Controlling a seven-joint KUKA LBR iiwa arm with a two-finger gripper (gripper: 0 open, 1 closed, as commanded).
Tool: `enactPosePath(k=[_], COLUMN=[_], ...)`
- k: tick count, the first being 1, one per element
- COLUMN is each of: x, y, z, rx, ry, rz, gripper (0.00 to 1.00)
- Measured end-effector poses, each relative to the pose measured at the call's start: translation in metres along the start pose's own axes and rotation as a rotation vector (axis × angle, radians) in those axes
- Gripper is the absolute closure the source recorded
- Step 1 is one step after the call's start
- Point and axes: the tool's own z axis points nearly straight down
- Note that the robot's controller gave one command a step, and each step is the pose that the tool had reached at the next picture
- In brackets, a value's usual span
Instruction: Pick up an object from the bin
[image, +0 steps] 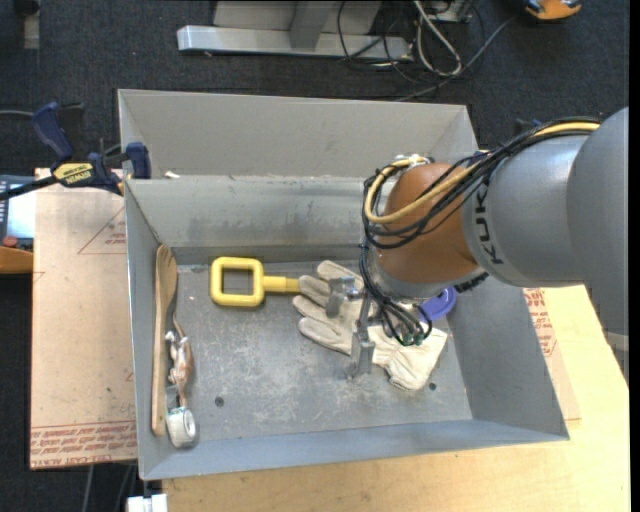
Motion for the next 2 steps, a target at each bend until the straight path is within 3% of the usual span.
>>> enactPosePath(k=[1,2], x=[0.0714,0.0714], y=[0.0591,0.059], z=[0.0121,0.0121], rx=[-0.008,-0.008], ry=[0.008,0.008], rz=[-0.381,-0.38], gripper=[1.0,1.0])
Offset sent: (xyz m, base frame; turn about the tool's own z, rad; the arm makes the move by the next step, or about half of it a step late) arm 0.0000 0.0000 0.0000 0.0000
